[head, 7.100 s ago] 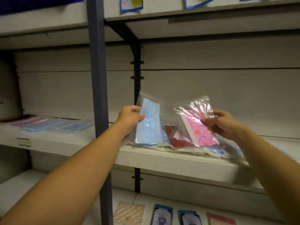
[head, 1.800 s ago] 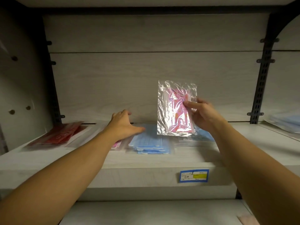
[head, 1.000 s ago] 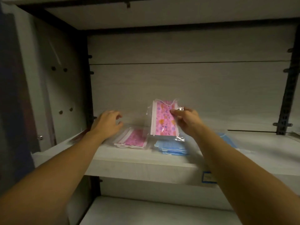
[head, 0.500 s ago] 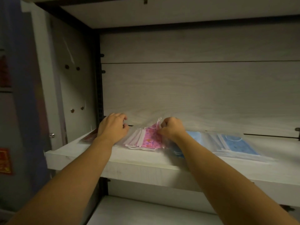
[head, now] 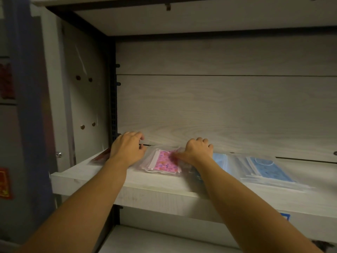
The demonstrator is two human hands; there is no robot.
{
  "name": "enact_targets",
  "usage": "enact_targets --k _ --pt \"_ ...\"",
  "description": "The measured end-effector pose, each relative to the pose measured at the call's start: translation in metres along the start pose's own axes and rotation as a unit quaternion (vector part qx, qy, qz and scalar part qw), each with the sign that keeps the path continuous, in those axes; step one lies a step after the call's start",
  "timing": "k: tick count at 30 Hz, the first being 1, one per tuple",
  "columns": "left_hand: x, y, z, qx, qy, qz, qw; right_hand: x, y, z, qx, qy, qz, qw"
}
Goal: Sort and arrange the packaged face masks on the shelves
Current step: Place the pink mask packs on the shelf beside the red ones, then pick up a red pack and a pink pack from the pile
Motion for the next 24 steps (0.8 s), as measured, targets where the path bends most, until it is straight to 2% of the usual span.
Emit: enact_targets --k 4,11,18,24 --pt "0.001 -0.001 0.0 -0.016 -0.006 0.004 1.0 0.005 -0.001 -0.004 0.038 0.018 -0.04 0.998" --pt "0.012 -0.003 0.001 -0.041 -0.029 0.021 0.999 0.015 0.013 0.011 0.056 0.061 -0.105 0.991" --pt "0.041 0.003 -0.02 -0.061 -0.086 0.035 0.994 0.066 0.051 0.026 0.055 0.035 -0.052 0.996" --pt "0.109 0.009 -0.039 -0.09 -0.148 0.077 0.982 0.13 0.079 0.061 0.063 -0.035 0.021 0.997"
Point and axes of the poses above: each hand's wrist, its own z-axis away from the middle knuckle, its own y-axis out of the back of the hand, x = y × z, the point moved 2 cm from there along -z, towards the middle knuckle, and after that the axes turned 8 degrees about -y, right-handed, at the moved point
